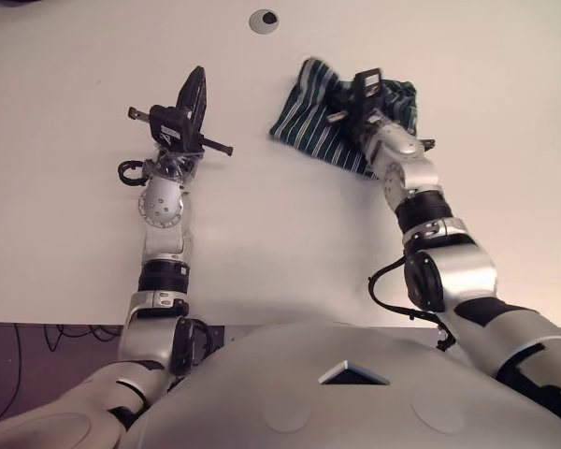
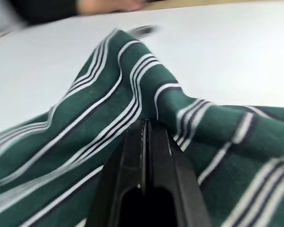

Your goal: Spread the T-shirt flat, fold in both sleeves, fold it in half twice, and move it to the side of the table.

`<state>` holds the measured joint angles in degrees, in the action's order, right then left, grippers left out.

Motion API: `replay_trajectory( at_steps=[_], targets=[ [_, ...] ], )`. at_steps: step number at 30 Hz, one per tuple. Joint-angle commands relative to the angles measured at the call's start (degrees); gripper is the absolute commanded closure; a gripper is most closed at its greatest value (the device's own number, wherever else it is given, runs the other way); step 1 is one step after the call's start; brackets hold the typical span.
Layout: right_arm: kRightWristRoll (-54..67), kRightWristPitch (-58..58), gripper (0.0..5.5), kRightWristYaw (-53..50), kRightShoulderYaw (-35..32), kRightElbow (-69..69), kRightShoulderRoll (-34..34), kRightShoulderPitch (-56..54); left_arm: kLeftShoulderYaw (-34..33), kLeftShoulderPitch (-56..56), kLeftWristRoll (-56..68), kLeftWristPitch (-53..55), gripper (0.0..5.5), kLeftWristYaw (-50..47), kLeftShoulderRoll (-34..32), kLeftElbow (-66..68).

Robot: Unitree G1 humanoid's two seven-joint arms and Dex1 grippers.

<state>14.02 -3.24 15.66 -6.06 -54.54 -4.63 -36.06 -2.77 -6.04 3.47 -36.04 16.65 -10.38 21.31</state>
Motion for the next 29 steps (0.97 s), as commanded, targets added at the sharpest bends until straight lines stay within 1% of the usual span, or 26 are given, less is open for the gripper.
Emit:
replay_trajectory(
  at_steps=[1, 3, 6, 15, 17, 19, 21, 23, 25, 27, 29],
  targets=[
    [4.93, 1.01, 5.46, -11.01, -11.19, -6.46, -6.67, -1.97, -0.87, 2.03, 0.5, 1.76, 5.5, -0.94, -0.34, -2.88],
    [6.3, 3.4, 5.46, -16.02, -15.15, -8.15, -8.48, -2.79, -1.28, 2.66, 0.89, 2.51, 5.5, -1.04, -0.58, -3.78],
    [7.04, 6.98, 5.46, -23.19, -19.09, -9.76, -9.7, -3.64, -2.1, 4.48, 1.26, 3.16, 5.5, -1.32, -1.06, -5.69],
    [5.2, 13.47, 5.46, -30.42, -21.44, -10.94, -11.22, -4.64, -2.83, 7.12, 1.4, 4.23, 5.5, -1.97, -1.38, -8.54],
    [5.04, 13.58, 5.46, -28.48, -20.95, -10.79, -11.02, -4.99, -2.84, 7.54, 1.35, 4.25, 5.5, -1.92, -1.47, -8.84],
    [4.53, 14.18, 5.46, -23.47, -19.13, -9.17, -10.1, -5.28, -2.87, 7.87, 1.32, 4.25, 5.5, -1.93, -1.53, -9.09],
    [3.4, 16.99, 5.46, -19.7, -16.9, -4.27, -9.36, -4.48, -2.79, 8.17, 1.31, 4.19, 5.5, -1.81, -1.6, -9.41],
    [2.89, 19.59, 5.46, -15.44, -14.23, 6.82, -8.03, -0.97, -2.71, 8.79, 1.61, 4.12, 5.5, -1.55, -1.56, -10.24],
    [1.45, 21.73, 5.46, -12.34, -9.88, 23.97, -6.31, 7.34, -2.62, 9.74, 2.09, 4.46, 5.5, -1.1, -1.66, -11.49],
    [-0.43, 22.89, 5.46, -10.43, -5.54, 40.51, -5.52, 18.35, -2.27, 11.27, 2.73, 5.76, 5.5, -0.47, -1.78, -13.33],
    [-2.24, 22.74, 5.46, -9.48, -3.49, 50.3, -5.65, 26.69, -2.12, 12.82, 4.02, 8.34, 5.5, -0.09, -1.79, -15.69]
  ],
)
